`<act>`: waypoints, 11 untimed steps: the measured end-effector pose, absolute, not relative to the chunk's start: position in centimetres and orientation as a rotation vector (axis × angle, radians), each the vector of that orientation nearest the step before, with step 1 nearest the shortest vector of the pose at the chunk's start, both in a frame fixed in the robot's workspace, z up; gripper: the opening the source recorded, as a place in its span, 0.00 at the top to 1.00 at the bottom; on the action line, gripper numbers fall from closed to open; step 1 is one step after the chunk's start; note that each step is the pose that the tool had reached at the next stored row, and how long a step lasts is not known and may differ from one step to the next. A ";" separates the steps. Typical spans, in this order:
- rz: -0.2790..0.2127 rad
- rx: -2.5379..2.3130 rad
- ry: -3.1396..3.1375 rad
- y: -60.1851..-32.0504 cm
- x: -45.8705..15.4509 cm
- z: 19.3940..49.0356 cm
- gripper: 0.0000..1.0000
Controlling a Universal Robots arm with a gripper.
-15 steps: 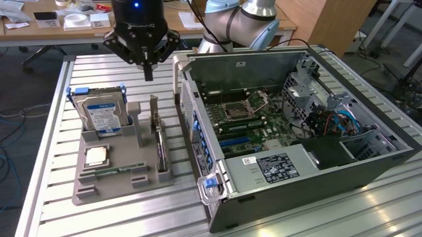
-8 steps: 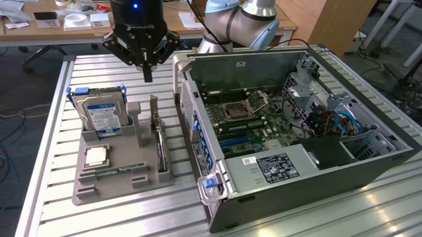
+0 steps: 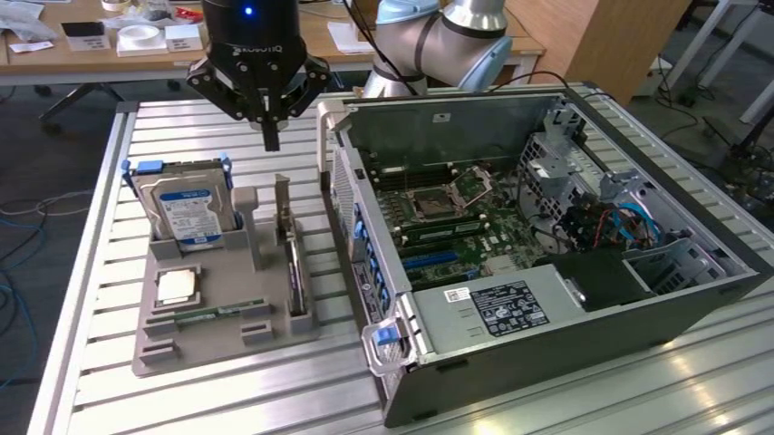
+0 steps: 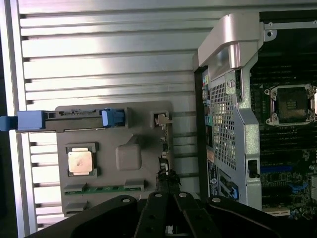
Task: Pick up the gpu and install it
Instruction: 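Reach for the gpu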
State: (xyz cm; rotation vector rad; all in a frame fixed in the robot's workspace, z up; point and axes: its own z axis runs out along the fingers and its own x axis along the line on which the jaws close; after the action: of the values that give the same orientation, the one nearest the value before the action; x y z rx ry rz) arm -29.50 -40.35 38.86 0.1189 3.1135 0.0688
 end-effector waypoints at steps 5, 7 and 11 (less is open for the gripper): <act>0.069 0.119 3.114 -40.4 -29.5 38.9 0.89; 0.069 0.119 3.114 -40.6 -29.6 38.9 0.89; 0.069 0.119 3.114 -41.3 -29.6 38.9 0.89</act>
State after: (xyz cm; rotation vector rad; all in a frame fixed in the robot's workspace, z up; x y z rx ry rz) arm -29.60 -41.26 38.86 0.1189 3.1135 0.0688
